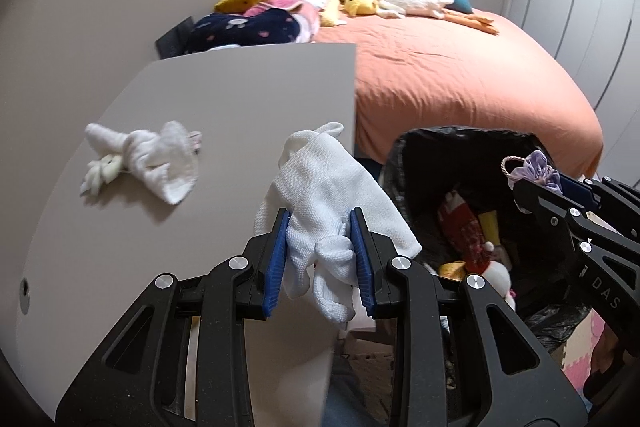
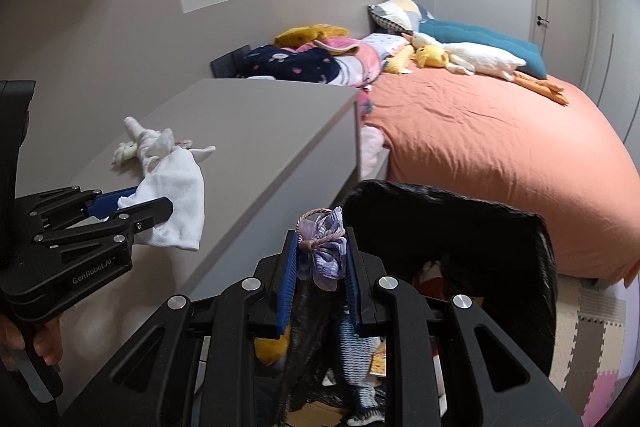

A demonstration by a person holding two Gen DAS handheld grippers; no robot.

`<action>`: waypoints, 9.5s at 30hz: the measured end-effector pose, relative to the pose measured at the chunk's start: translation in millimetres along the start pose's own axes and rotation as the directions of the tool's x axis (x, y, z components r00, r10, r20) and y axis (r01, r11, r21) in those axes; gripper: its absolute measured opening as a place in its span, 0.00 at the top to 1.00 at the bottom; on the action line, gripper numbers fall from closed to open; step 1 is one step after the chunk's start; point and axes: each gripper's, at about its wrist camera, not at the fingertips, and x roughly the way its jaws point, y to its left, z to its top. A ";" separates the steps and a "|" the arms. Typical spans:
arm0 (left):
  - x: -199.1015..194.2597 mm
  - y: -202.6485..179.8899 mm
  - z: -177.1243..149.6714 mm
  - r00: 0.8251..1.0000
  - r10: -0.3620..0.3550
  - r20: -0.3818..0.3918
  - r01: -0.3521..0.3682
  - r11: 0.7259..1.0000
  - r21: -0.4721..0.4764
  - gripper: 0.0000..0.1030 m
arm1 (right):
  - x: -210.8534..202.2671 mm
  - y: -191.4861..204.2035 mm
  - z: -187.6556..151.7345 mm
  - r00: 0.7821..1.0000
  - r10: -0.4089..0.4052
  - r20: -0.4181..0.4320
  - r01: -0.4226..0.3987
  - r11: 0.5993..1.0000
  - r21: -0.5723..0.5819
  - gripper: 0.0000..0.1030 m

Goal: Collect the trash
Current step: 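Carry the glove and scrunchie with both tools over the black bin, then open both tools to drop the glove and scrunchie into the bin, then move both tools back to the table toward the tan heart plush and towel bunny, then grasp the tan heart plush with the left tool while the right tool grasps the white towel bunny, then carry the heart plush and towel bunny with both tools over the bin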

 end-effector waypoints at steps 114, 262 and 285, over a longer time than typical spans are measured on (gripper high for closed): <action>28.1 120.4 -72.6 0.979 0.148 -0.137 -0.175 0.961 -0.212 0.43 | 58.1 58.4 14.2 0.992 0.116 -0.042 -0.115 0.993 0.024 0.20; 6.8 -54.4 7.8 0.989 -0.151 -0.006 0.151 0.988 -0.042 0.55 | -28.1 -103.4 4.9 0.990 -0.059 0.131 0.017 0.954 0.300 0.64; 26.2 -136.3 11.0 0.953 -0.294 -0.074 0.300 0.951 0.075 0.55 | -59.5 -168.9 -27.9 0.974 -0.206 0.099 0.150 0.903 0.404 0.63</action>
